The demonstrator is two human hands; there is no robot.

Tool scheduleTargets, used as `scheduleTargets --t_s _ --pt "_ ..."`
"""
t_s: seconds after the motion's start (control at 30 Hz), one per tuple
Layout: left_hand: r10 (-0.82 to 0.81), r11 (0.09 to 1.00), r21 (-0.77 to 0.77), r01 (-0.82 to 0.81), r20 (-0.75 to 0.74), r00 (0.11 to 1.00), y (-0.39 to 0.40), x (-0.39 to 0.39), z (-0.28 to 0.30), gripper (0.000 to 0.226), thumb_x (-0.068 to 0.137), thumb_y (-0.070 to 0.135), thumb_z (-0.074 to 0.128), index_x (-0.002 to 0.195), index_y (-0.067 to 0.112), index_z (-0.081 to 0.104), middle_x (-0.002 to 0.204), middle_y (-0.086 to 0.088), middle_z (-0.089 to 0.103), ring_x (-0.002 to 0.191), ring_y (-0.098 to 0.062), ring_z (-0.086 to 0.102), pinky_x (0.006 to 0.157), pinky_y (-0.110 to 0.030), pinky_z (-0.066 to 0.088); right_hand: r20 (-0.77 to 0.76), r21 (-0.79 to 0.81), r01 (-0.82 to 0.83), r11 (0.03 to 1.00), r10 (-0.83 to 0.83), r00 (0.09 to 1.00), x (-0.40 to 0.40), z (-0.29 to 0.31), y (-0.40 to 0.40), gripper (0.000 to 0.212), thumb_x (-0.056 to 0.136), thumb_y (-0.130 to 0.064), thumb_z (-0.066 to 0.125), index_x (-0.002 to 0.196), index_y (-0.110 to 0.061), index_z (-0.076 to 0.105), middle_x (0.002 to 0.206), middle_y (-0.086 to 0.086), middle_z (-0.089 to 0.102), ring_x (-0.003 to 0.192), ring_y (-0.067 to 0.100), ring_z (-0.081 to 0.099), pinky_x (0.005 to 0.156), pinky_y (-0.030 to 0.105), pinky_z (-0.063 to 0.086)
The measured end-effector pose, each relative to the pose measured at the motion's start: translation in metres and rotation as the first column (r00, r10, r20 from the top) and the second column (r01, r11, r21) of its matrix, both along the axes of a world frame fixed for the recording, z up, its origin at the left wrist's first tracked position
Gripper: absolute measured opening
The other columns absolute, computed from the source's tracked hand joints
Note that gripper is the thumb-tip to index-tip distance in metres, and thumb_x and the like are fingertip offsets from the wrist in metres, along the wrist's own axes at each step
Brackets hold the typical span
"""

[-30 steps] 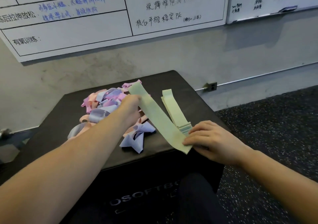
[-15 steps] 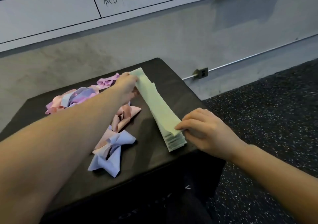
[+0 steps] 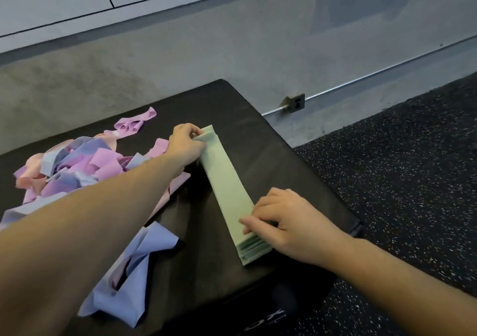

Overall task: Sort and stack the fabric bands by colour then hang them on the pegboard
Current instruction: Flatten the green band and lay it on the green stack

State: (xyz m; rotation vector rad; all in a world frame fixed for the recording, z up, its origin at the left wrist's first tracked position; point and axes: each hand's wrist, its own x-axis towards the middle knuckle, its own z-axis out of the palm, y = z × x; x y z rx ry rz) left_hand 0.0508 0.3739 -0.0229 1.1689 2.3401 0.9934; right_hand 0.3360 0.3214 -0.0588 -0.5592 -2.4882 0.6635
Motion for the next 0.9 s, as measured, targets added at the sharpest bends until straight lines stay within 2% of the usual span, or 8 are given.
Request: scheduleTargets --t_s 0.07,0.2,0.27,0.37,0.47,0.57,0.77,0.9 --pt "-0.056 0.996 -0.066 0.057 0.018 0.998 0.004 -0.007 -0.001 0.029 0.095 0.007 0.058 0.116 0.025 0.051 0.123 -0.002 0.053 0.093 -0.013 0.054 0.065 -0.023 0.042 0.006 -0.085 0.066 0.994 -0.066 0.998 -0.007 -0.001 0.0 0.054 0.09 -0.066 0.037 0.085 -0.029 0.076 0.078 -0.023 0.068 0.086 0.006 0.052 0.084 0.017 0.036" --pt "-0.234 0.952 -0.222 0.211 -0.079 0.969 0.01 -0.013 0.011 0.064 0.092 0.01 0.061 0.148 0.027 0.036 0.134 -0.004 0.053 0.113 -0.02 0.056 0.09 -0.027 0.042 0.01 -0.294 0.135 0.946 -0.138 0.99 -0.014 -0.003 0.002 0.014 0.091 -0.044 0.065 0.104 -0.04 0.063 0.08 -0.016 0.067 0.082 0.0 0.051 0.079 0.022 0.043" --pt "-0.324 0.9 -0.356 0.25 -0.166 0.931 0.016 -0.014 0.019 0.062 0.094 0.017 0.06 0.152 0.023 0.038 0.146 -0.005 0.048 0.128 -0.023 0.05 0.1 -0.029 0.038 0.038 -0.352 0.127 0.927 -0.121 0.992 -0.013 -0.004 0.001 0.016 0.09 -0.035 0.067 0.1 -0.041 0.055 0.083 -0.015 0.064 0.08 0.0 0.051 0.075 0.023 0.043" --pt "-0.391 0.851 -0.439 0.29 -0.158 0.907 0.021 -0.014 0.026 0.057 0.1 0.026 0.057 0.154 0.02 0.039 0.153 -0.003 0.043 0.138 -0.024 0.044 0.11 -0.034 0.035 0.073 -0.331 0.149 0.932 -0.132 0.989 -0.011 -0.004 -0.006 0.019 0.089 -0.036 0.064 0.097 -0.037 0.047 0.088 -0.012 0.059 0.087 0.001 0.048 0.072 0.02 0.04" --pt "-0.475 0.825 -0.466 0.321 -0.262 0.84 0.022 -0.016 0.027 0.052 0.1 0.029 0.059 0.15 0.022 0.045 0.15 -0.002 0.05 0.134 -0.021 0.048 0.109 -0.032 0.036 0.05 -0.407 0.191 0.893 -0.187 0.981 -0.008 -0.006 -0.007 0.026 0.083 -0.04 0.07 0.094 -0.036 0.047 0.078 -0.009 0.051 0.074 0.004 0.047 0.065 0.022 0.037" --pt "-0.508 0.813 -0.491 0.312 -0.336 0.793 0.022 -0.02 0.026 0.049 0.1 0.033 0.059 0.147 0.02 0.051 0.145 -0.002 0.056 0.128 -0.02 0.053 0.106 -0.03 0.038 0.054 -0.498 0.254 0.829 -0.263 0.963 -0.006 -0.007 -0.003 0.028 0.08 -0.042 0.072 0.095 -0.037 0.049 0.082 -0.011 0.055 0.071 0.002 0.05 0.067 0.023 0.04" --pt "-0.49 0.79 -0.522 0.32 -0.227 0.841 0.027 -0.02 0.025 0.06 0.096 0.045 0.064 0.146 0.02 0.045 0.141 -0.003 0.053 0.12 -0.018 0.053 0.104 -0.031 0.04 0.221 -0.392 0.342 0.854 -0.274 0.936 -0.008 -0.004 -0.009 0.05 0.079 -0.059 0.064 0.123 -0.04 0.051 0.107 -0.02 0.051 0.103 0.0 0.04 0.097 0.024 0.04" --pt "-0.419 0.814 -0.488 0.316 -0.114 0.901 0.029 -0.024 0.027 0.044 0.092 0.039 0.072 0.125 0.026 0.046 0.128 -0.001 0.056 0.114 -0.02 0.058 0.091 -0.033 0.05 0.317 -0.292 0.399 0.869 -0.305 0.898 -0.004 0.002 -0.01 0.057 0.078 -0.07 0.059 0.126 -0.039 0.056 0.118 -0.02 0.045 0.118 0.006 0.035 0.107 0.026 0.033"
